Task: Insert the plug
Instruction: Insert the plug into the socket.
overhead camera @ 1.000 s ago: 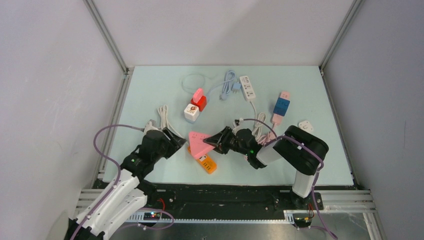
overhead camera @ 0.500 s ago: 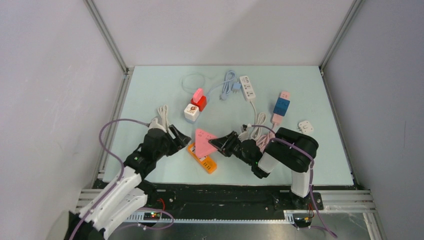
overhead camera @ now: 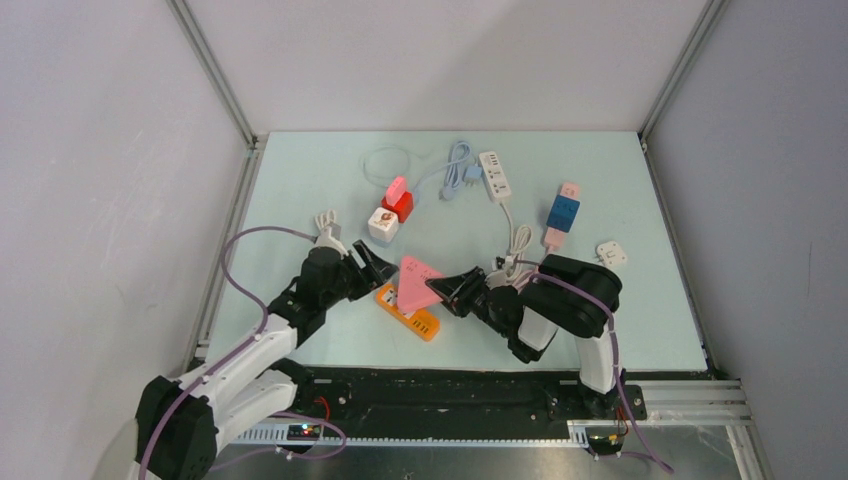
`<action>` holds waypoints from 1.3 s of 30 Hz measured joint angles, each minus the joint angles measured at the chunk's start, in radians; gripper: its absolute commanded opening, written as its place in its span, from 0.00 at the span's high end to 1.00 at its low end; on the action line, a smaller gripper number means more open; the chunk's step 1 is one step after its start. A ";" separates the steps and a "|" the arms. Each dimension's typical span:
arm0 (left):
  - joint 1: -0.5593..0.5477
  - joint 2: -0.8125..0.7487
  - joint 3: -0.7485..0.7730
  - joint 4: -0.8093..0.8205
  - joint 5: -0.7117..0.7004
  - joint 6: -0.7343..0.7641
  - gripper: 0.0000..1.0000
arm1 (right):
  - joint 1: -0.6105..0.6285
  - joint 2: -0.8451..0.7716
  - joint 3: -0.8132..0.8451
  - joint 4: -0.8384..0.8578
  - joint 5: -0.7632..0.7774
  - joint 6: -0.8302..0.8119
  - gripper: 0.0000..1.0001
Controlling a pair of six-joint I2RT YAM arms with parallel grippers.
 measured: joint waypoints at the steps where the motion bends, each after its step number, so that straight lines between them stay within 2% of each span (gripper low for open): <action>1: 0.000 0.010 0.001 0.010 0.002 0.000 0.24 | 0.001 0.007 0.000 0.002 0.005 0.012 1.00; 5: -0.006 0.080 0.008 0.032 0.017 0.008 0.26 | 0.006 0.022 -0.002 0.012 0.018 0.037 1.00; 9: -0.031 0.141 0.019 0.037 0.022 0.016 0.34 | 0.008 0.027 -0.002 0.017 0.022 0.040 0.98; 11: -0.051 0.156 0.029 0.039 0.021 0.026 0.41 | 0.008 0.028 -0.002 0.018 0.023 0.039 0.98; 15: -0.097 0.161 0.043 0.056 0.019 0.041 0.61 | 0.008 0.035 -0.002 0.024 0.023 0.034 1.00; 18: -0.109 0.158 0.043 0.060 0.016 0.031 0.67 | 0.008 0.046 0.001 0.033 0.022 0.035 0.99; 22: -0.130 0.142 0.043 0.060 0.011 0.024 0.76 | 0.008 0.061 0.014 0.037 0.014 0.037 0.91; 27: -0.197 0.139 0.043 0.060 0.005 0.013 0.91 | 0.005 0.068 0.022 0.038 0.003 0.037 0.71; 33: -0.245 0.159 0.043 0.027 -0.057 0.002 0.99 | -0.003 0.068 0.021 0.038 -0.005 0.037 0.57; 39: -0.280 0.157 0.043 0.014 -0.140 -0.022 1.00 | -0.011 0.078 0.020 0.035 -0.015 -0.001 0.51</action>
